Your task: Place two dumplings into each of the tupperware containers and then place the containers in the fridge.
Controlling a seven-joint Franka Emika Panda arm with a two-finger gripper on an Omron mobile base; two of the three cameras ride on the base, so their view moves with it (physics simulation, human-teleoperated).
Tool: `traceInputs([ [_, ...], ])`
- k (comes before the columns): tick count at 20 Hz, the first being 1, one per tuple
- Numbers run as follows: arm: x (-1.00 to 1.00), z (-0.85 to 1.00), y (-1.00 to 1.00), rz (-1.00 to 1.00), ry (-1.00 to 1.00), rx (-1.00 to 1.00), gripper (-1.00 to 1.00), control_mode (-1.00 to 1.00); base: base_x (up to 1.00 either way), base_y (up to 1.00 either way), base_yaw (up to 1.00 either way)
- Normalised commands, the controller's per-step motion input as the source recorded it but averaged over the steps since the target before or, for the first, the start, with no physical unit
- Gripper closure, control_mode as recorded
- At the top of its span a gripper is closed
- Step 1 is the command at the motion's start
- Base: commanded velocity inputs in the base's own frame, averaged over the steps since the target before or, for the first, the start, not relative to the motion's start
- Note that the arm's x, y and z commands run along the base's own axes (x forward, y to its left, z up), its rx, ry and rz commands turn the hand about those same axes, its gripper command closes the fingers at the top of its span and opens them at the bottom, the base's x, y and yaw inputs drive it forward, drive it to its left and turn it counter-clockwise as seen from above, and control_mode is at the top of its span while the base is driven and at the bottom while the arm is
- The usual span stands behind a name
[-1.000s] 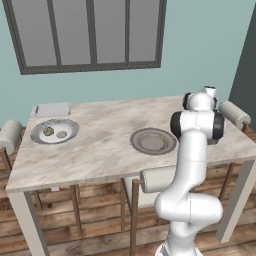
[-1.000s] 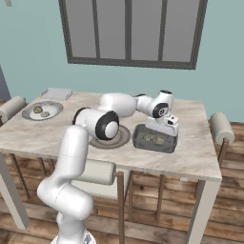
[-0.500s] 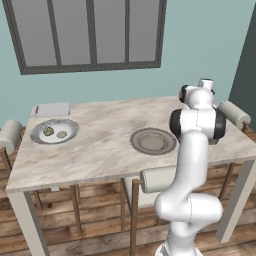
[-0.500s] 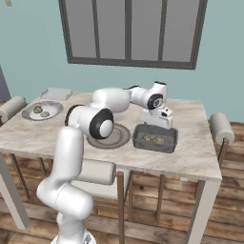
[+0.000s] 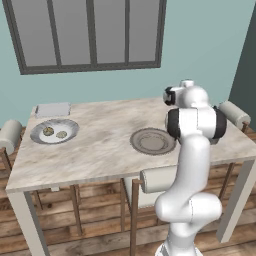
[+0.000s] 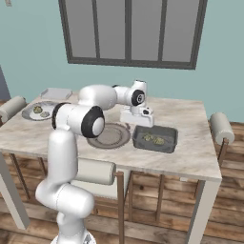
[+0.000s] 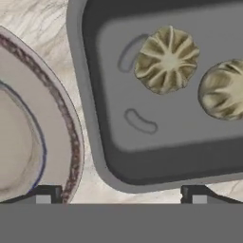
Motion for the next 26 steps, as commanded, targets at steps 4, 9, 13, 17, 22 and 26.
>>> traceInputs([
  [4,-0.09,-0.03,0.38,0.19,0.00,0.00,-1.00,-1.00,0.00,0.00,0.00],
  [9,0.17,-0.34,0.00,0.03,0.00,0.05,-1.00,-1.00,0.00,0.00,0.00],
  [13,0.49,-0.39,0.00,0.03,0.00,0.08,-1.00,-1.00,0.00,0.00,0.00],
  [17,0.44,-0.28,0.00,0.05,0.00,0.06,-1.00,-1.00,0.00,0.00,0.00],
  [22,0.15,-0.34,0.00,0.05,-0.10,0.00,-1.00,-1.00,0.00,0.00,0.00],
  [26,0.03,-0.53,0.00,0.02,-0.12,0.00,-1.00,-1.00,0.00,0.00,0.00],
])
